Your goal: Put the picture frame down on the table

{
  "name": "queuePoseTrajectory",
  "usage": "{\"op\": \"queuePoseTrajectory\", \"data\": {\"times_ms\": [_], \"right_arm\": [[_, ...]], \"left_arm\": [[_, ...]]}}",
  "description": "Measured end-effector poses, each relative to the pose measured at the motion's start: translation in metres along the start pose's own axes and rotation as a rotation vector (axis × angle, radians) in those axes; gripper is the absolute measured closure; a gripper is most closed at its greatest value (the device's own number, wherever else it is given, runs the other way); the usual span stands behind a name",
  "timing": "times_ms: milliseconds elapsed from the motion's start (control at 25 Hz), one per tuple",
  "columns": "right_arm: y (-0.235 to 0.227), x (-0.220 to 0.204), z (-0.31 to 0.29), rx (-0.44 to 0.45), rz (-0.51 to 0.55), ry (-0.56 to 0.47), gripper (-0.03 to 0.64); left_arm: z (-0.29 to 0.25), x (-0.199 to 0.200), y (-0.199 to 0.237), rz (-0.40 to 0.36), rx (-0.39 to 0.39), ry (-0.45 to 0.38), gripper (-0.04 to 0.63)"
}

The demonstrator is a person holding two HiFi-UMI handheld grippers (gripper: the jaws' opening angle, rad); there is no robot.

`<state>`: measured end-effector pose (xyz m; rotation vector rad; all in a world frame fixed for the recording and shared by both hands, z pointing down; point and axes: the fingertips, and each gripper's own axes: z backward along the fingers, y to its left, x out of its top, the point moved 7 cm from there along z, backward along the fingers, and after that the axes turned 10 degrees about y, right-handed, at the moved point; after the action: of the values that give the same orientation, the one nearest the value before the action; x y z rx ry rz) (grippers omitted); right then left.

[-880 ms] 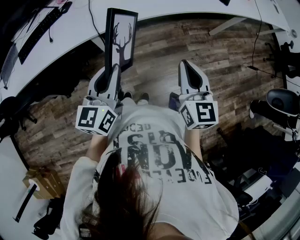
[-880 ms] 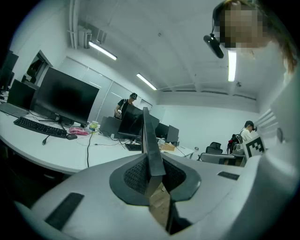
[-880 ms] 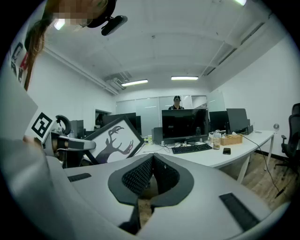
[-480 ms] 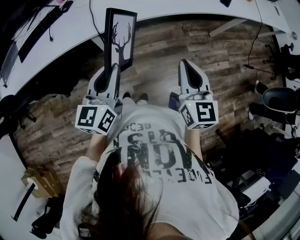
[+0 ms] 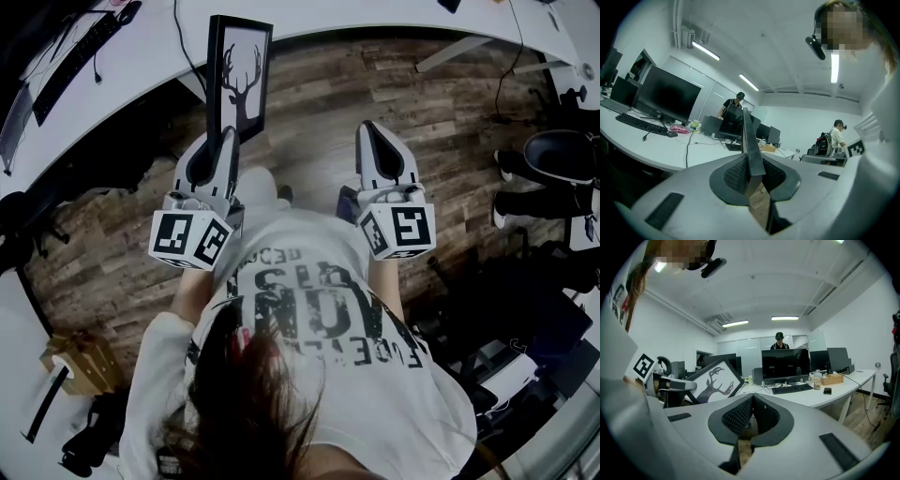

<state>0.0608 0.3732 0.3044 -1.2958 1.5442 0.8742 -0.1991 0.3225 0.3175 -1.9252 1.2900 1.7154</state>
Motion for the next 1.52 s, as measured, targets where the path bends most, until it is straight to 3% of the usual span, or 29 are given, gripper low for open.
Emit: {"op": "queuePoseTrajectory", "data": {"times_ms": [480,880,1160,1520], "right_arm": [[-0.015,0.004,-0.033,-0.023,-0.017,0.031,0.617],[-0.034,0.051,-0.115,-0.038,-0.025,0.039,0.617],[-0.041,0.053,-0.134,-0.062,-0.044,0.036,0.617],[-0.058,0.057,-0.134,-0.033,-0.054,0.024,0.617]], "left_arm": [[-0.036,0.008,0.023,0.034,-0.016,0.018,0.557],[-0.107,0.063,0.079,0.056,-0.044,0.057,0.557],[-0.128,0.070,0.093,0.066,-0.059,0.058,0.557],[-0.128,0.069,0.084,0.087,0.002,0.053,0.557]]}}
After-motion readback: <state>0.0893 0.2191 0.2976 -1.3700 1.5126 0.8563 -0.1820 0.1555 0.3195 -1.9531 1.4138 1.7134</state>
